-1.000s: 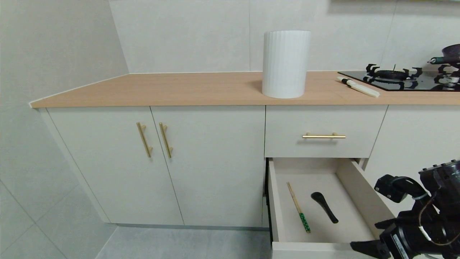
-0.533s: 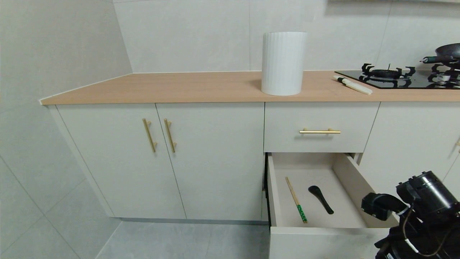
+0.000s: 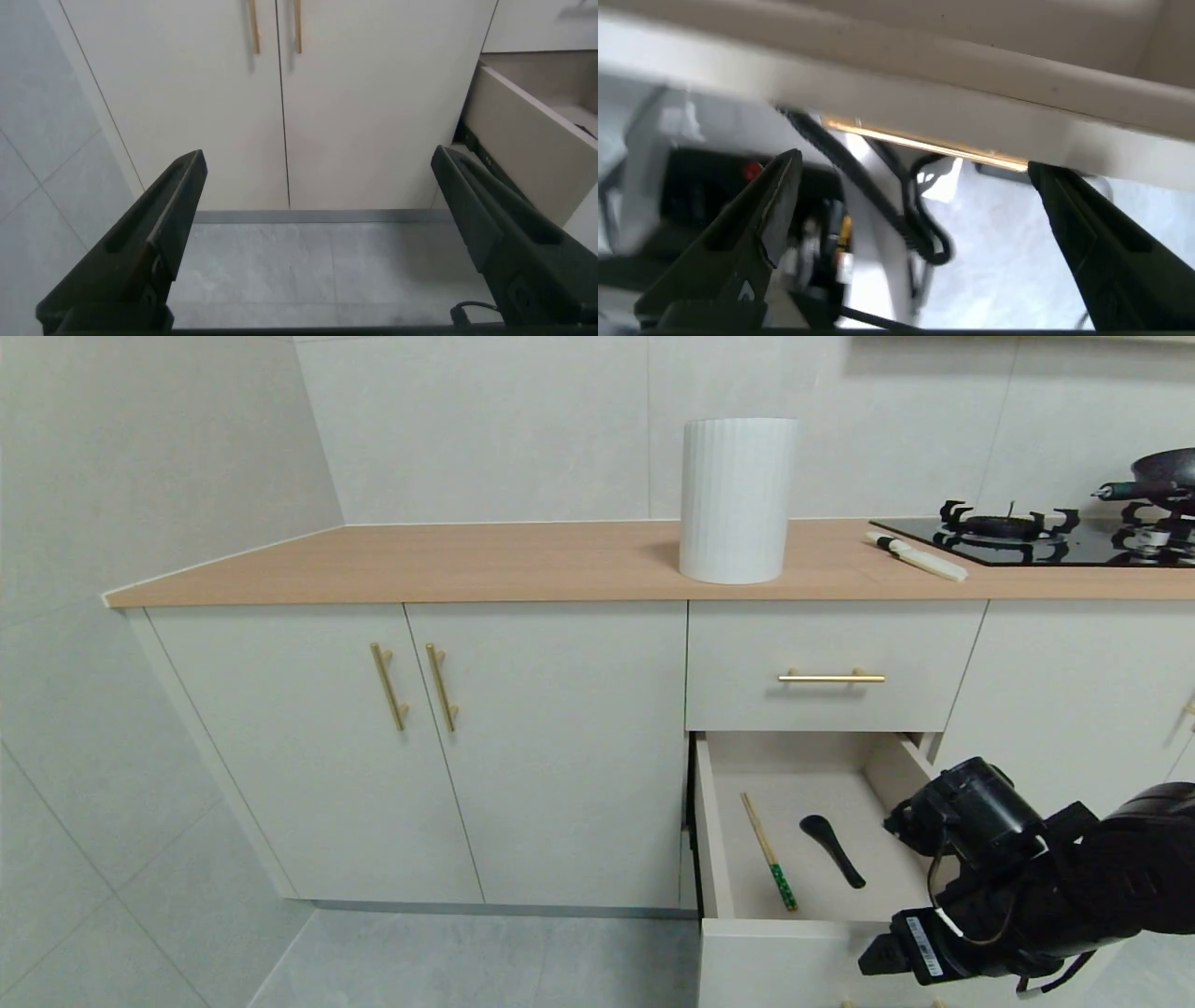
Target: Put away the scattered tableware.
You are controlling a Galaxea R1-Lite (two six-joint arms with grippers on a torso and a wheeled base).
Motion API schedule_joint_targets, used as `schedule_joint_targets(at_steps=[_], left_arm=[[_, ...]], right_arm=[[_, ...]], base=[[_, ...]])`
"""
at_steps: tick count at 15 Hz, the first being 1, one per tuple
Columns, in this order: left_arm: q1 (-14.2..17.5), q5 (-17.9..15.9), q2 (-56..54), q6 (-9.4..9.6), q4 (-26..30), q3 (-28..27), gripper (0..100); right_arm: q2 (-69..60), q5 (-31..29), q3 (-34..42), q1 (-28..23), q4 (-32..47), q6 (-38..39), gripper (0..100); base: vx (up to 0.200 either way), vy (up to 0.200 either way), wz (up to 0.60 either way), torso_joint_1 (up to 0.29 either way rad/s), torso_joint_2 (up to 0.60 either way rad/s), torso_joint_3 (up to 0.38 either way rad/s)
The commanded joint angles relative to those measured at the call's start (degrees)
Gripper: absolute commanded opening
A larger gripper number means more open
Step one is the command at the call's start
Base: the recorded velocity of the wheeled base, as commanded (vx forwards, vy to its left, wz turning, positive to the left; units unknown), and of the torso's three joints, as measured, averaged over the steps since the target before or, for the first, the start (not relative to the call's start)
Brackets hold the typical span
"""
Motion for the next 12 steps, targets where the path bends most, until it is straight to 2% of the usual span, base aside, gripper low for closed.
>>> schedule_joint_targets(at_steps=[1,6,12], left_arm=[[0.01,-0.02,0.02,0.00,0.02,0.00,100],[0.01,-0.02,0.02,0.00,0.02,0.00,100],[0.01,-0.02,0.02,0.00,0.02,0.00,100]], right_arm=[[1.99,-0.33,-0.96,0.25,-0.25,0.17,100],[6.21,-4.90,-5.44,0.08,-0.60,3.15,100],[12.54,-5.42,-14.06,-3.00,-2.71,2.89,100]], base=[[0.000,0.000,0.00,0.000,0.00,0.000],[0.000,0.000,0.00,0.000,0.00,0.000],[0.000,0.000,0.00,0.000,0.00,0.000]])
